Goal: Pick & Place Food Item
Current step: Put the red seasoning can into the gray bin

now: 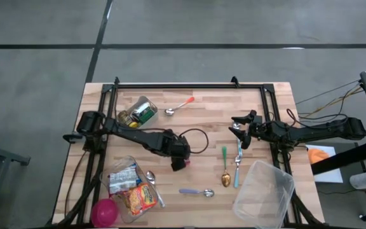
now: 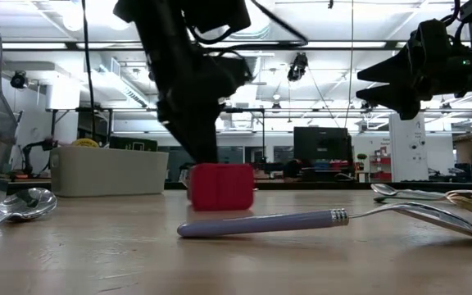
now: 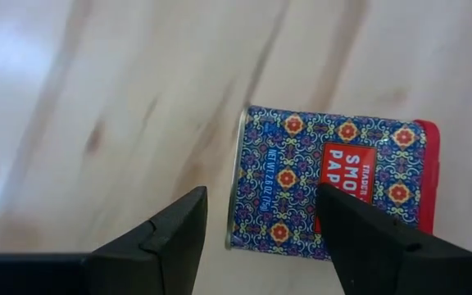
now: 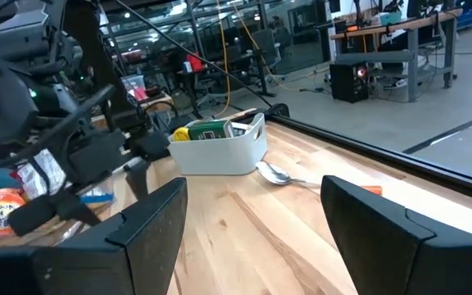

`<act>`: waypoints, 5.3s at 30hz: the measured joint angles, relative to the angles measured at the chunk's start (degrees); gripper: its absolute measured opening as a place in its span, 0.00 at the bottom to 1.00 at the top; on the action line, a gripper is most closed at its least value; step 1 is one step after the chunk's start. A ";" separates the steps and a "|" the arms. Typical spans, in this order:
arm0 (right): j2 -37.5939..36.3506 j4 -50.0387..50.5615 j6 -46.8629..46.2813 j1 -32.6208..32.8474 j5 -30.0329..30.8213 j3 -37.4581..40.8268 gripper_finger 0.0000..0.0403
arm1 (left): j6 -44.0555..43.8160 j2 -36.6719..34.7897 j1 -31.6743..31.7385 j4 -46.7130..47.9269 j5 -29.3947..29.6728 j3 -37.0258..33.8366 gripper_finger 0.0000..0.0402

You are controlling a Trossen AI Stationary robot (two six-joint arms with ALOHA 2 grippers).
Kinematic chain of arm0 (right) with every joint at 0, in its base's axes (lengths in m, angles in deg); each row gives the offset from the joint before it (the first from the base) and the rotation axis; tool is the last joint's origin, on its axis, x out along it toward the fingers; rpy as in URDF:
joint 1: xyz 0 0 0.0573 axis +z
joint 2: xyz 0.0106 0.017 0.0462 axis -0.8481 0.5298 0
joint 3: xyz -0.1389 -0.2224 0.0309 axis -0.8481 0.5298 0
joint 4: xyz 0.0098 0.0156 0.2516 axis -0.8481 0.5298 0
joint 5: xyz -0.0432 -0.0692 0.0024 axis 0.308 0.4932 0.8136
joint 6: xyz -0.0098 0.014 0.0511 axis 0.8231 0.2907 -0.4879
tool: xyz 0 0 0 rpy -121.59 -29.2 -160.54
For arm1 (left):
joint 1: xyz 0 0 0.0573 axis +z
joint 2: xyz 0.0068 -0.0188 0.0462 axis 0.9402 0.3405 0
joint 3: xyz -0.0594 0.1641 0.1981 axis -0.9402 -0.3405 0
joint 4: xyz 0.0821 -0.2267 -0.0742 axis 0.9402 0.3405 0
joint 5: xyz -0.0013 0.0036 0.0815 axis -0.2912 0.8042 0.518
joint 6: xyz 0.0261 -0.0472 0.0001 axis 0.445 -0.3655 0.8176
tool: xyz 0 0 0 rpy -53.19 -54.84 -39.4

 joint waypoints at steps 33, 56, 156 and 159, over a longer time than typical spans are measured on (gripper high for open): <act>-0.02 -0.01 0.00 -0.01 0.00 0.00 0.69 | -25.56 -7.28 0.04 14.48 14.02 -0.02 0.58; 0.00 0.00 0.01 -0.02 0.00 -0.02 0.69 | -74.83 -14.05 1.65 11.57 17.54 -0.22 0.58; 0.00 0.02 0.00 -0.01 0.00 0.00 0.69 | -95.82 1.94 8.57 6.48 -3.77 -0.15 0.79; 0.00 0.02 -0.01 0.00 0.00 0.00 0.69 | -95.73 1.94 8.57 6.51 -3.77 -0.15 0.73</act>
